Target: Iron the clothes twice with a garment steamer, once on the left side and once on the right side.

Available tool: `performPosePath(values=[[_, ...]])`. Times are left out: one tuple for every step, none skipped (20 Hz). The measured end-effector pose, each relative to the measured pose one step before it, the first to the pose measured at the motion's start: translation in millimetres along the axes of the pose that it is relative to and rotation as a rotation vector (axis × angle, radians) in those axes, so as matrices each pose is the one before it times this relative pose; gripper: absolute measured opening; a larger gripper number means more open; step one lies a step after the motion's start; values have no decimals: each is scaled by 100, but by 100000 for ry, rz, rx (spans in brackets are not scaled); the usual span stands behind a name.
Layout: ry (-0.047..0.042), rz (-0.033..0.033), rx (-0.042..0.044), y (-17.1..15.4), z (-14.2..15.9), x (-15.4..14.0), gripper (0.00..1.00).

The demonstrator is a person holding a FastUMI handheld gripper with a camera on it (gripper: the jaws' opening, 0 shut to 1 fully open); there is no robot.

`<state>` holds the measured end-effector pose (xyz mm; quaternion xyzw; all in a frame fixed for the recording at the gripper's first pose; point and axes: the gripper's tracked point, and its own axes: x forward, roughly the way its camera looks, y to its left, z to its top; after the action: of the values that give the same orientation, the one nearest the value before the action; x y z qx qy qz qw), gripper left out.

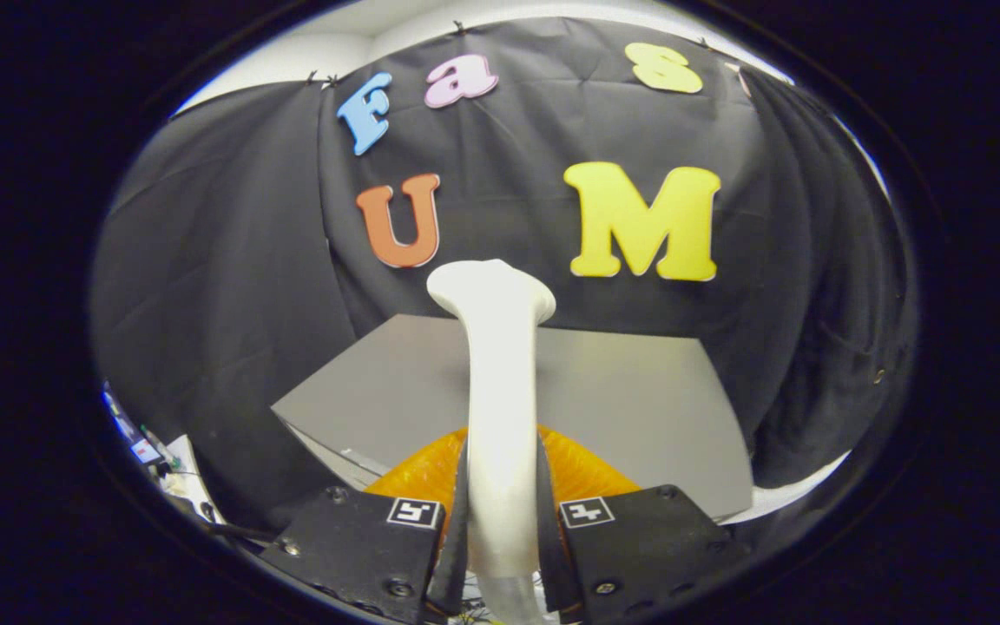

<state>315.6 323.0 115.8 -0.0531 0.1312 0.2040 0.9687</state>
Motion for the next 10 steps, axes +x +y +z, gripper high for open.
performPosePath(values=[[-2362, -986, 1368, -1134, 633, -1616, 37], [-2475, -904, 1320, -1154, 688, -1650, 37], [-2659, -1455, 1340, -1420, 903, -1679, 37], [-3329, -2576, 1413, -1616, 966, -1613, 37], [-4716, -3977, 854, -1838, 1484, -1455, 37], [-4428, -4512, -872, -1992, 1272, -1181, 37], [-4626, -3948, 467, -1933, 1588, -1090, 37], [-2872, -1977, 1112, -1565, 1448, -1027, 37], [-2667, -1297, 1614, -1257, 1238, -1157, 37], [-2678, -1250, 694, -1368, 1217, -815, 37]])
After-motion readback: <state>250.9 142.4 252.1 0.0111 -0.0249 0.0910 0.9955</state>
